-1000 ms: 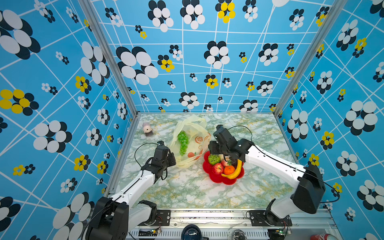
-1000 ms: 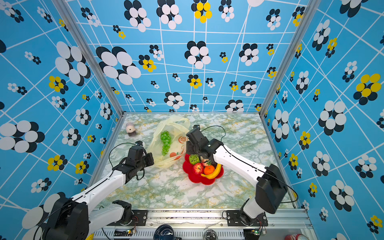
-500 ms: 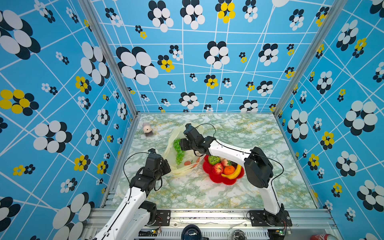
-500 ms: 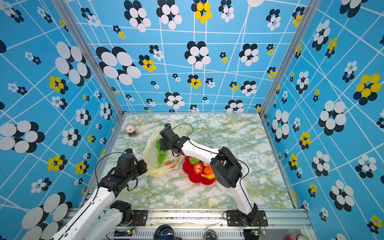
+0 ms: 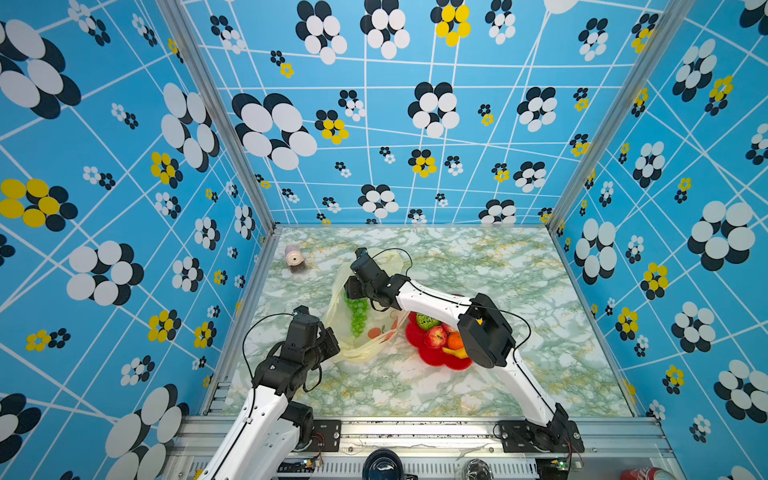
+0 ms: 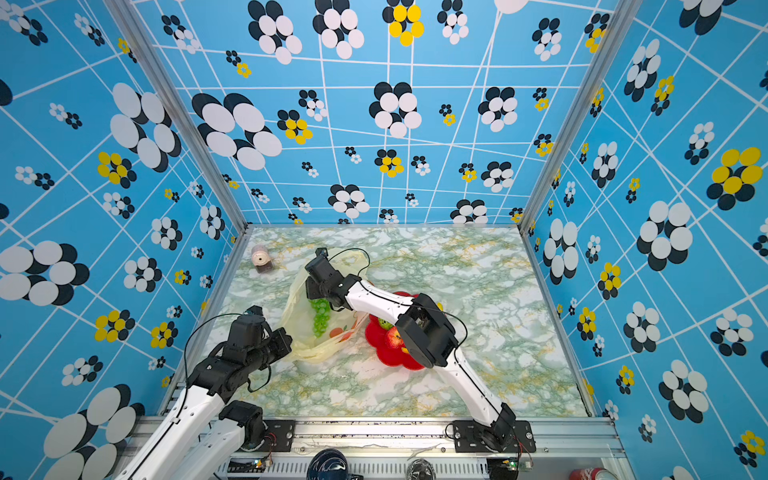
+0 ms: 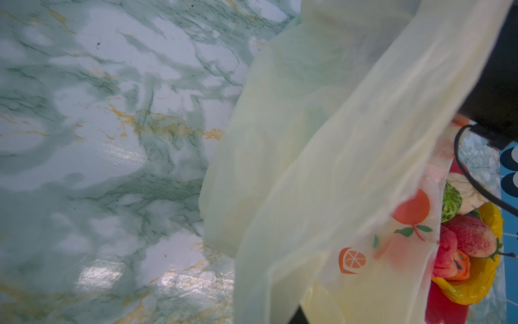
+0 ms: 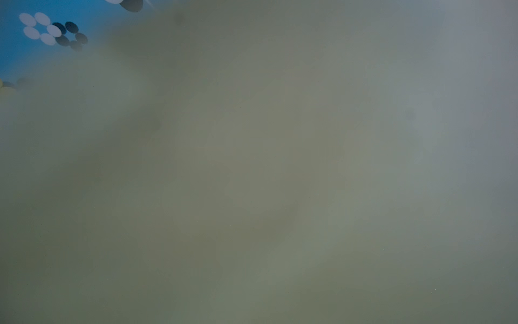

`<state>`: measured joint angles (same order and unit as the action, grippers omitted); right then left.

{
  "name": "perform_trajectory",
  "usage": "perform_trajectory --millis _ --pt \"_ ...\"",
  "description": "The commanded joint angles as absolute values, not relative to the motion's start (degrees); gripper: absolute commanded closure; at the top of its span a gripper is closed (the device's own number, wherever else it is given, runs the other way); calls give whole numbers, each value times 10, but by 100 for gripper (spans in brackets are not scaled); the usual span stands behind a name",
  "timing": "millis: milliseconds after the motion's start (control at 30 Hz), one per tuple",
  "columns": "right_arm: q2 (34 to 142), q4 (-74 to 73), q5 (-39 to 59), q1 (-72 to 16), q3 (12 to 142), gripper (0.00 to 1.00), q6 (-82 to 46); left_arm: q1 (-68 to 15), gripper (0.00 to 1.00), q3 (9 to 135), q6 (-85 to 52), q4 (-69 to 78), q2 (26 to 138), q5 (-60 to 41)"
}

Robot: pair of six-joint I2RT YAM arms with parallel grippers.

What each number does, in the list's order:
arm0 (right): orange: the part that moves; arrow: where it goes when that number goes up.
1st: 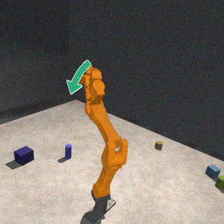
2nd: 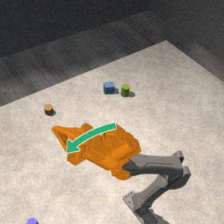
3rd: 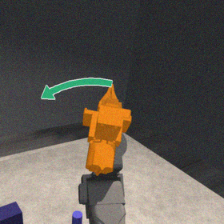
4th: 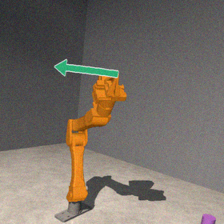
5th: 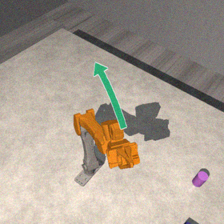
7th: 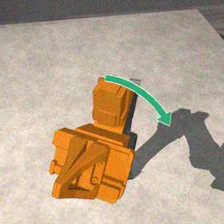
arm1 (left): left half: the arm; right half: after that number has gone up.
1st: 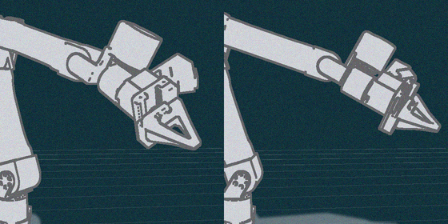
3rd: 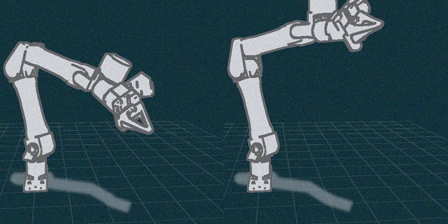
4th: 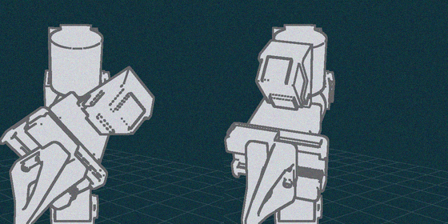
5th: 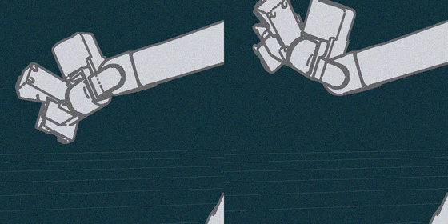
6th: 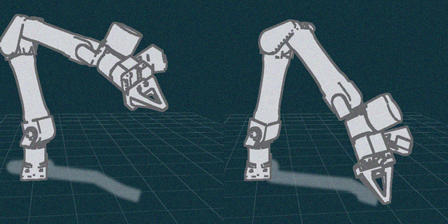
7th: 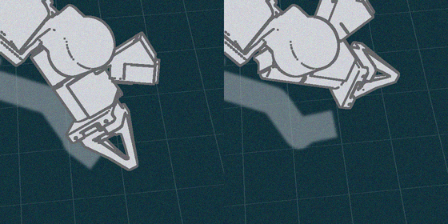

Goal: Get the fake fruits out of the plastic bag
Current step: 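Move the open right gripper back into the bag above the green grapes, then lower the right gripper into the bag and grasp the green grapes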

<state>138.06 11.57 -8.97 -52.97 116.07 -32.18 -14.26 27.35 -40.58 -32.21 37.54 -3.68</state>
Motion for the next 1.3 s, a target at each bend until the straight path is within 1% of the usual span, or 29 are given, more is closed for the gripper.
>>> perform_trajectory --millis 0,133,367,567,900,1267 --pt "1407 136 -129 -532 1199 45 -323 -140 100 270 -410 -338 371 -45" --pt "1426 169 -141 -532 1236 56 -322 -140 100 269 -411 -338 369 -42" --pt "1430 191 -153 -532 1250 72 -319 -140 100 271 -410 -335 372 -43" --pt "1434 201 -159 -532 1255 79 -320 -140 100 269 -409 -332 373 -44" --pt "1428 218 -154 -532 1269 100 -314 -140 100 271 -403 -322 396 -39" --pt "1354 220 -131 -548 1245 100 -295 -138 100 279 -406 -272 457 -19"
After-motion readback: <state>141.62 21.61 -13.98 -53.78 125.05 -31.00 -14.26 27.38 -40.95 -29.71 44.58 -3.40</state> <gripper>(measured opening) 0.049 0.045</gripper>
